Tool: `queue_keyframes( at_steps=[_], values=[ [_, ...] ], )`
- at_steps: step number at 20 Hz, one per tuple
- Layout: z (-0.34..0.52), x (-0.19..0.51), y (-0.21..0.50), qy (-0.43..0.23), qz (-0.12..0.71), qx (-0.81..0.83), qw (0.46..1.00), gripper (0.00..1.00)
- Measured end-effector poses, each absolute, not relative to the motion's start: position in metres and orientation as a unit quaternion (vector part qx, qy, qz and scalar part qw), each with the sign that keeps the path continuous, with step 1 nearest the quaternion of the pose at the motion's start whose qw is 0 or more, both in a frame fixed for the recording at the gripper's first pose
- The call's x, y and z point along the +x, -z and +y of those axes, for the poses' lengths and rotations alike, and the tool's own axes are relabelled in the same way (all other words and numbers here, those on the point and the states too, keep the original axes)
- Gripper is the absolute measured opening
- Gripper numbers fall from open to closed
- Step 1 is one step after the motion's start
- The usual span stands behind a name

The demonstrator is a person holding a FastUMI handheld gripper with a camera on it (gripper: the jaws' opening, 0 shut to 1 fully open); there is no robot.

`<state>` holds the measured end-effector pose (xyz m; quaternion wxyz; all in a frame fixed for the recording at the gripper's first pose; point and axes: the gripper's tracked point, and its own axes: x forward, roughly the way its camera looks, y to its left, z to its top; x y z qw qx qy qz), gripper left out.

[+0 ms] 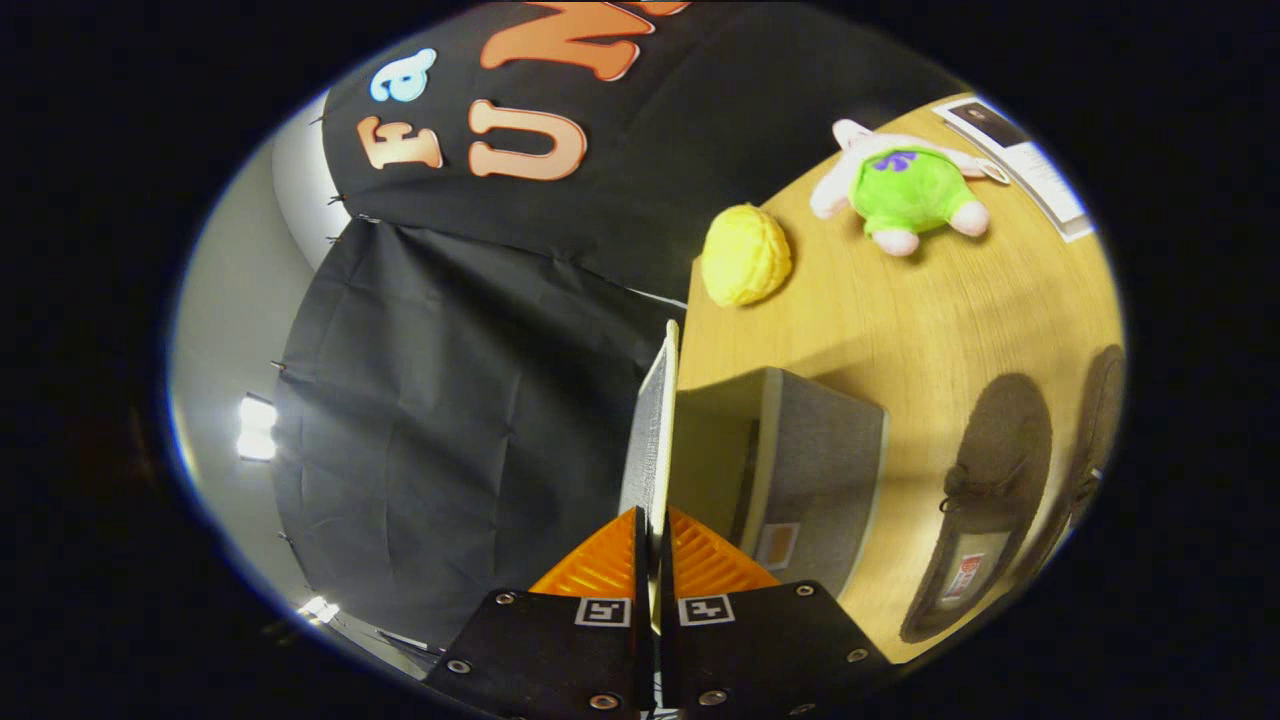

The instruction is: Open the storage box then place both shoes into the box .Put the left shoe in first, then the right shoe, with the right side of both shoes facing outward in a uniform manner.

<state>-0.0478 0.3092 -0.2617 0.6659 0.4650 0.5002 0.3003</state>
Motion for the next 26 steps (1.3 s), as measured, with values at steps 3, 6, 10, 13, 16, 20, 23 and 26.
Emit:
queue_keyframes(
  at_steps=[3,6,10,13,16,20,23,26],
  values=[
    [0.329,-0.035,0.220,-0.325,0.472,0.462,0.677,0.04],
    [0.352,-0.019,0.193,-0.343,0.454,0.448,0.690,0.07],
    [0.374,-0.008,0.180,-0.344,0.452,0.439,0.696,0.08],
    [0.394,-0.013,0.174,-0.348,0.449,0.438,0.697,0.08],
    [0.435,-0.006,0.179,-0.335,0.469,0.429,0.696,0.08],
    [0.479,-0.016,0.176,-0.337,0.472,0.442,0.684,0.10],
    [0.500,-0.026,0.179,-0.344,0.478,0.426,0.687,0.25],
    [0.507,-0.037,0.178,-0.353,0.496,0.431,0.666,0.65]
  ],
)
